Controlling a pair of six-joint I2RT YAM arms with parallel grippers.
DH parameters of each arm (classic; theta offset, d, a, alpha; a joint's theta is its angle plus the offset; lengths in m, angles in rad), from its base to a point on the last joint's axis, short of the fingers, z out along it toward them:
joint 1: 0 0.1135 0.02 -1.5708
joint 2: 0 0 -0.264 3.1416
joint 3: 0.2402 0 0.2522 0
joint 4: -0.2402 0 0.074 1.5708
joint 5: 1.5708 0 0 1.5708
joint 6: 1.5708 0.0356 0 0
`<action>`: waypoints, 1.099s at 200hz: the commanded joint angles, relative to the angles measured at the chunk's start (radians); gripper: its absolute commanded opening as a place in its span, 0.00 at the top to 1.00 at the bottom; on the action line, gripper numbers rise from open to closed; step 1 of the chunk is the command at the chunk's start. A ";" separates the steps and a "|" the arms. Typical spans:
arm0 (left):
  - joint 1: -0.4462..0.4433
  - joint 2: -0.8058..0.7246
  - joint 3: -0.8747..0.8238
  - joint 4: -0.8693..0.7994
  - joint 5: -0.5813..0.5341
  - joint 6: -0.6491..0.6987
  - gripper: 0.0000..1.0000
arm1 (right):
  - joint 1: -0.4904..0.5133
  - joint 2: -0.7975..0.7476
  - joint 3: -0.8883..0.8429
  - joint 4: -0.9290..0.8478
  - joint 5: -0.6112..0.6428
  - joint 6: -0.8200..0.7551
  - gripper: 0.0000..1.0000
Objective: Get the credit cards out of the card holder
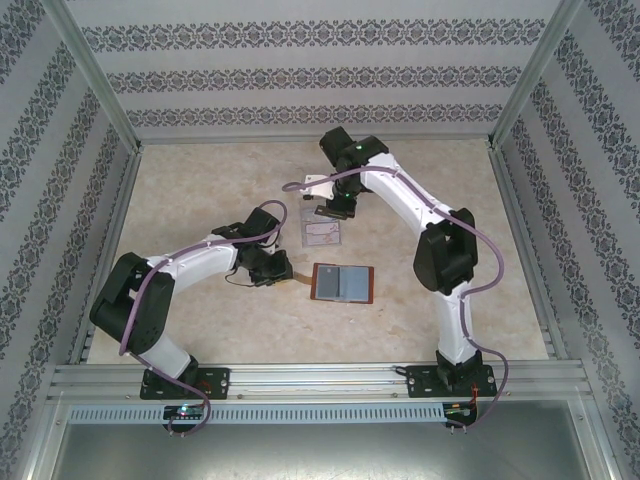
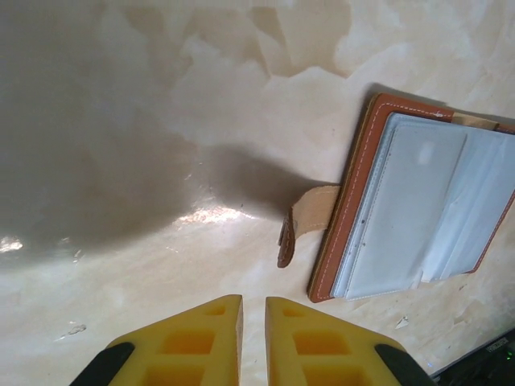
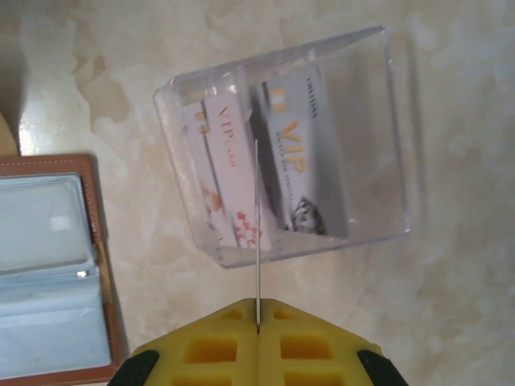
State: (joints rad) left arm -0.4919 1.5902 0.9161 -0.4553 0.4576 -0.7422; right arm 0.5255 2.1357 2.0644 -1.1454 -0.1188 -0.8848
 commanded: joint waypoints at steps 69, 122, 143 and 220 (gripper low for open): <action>0.037 -0.034 -0.013 -0.022 -0.023 -0.020 0.85 | -0.012 0.233 0.377 -0.148 0.001 -0.129 1.00; 0.060 -0.035 -0.009 -0.041 -0.022 -0.011 0.85 | -0.008 0.311 0.454 -0.127 0.008 -0.164 1.00; 0.067 -0.033 -0.006 -0.048 -0.018 -0.010 0.85 | -0.005 0.332 0.462 -0.116 0.002 -0.173 1.00; 0.082 -0.036 -0.012 -0.054 -0.016 -0.007 0.85 | 0.005 0.388 0.462 -0.138 0.006 -0.174 1.00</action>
State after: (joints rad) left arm -0.4271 1.5818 0.9081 -0.4721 0.4465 -0.7460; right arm 0.5198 2.5053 2.4989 -1.2499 -0.1139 -1.0477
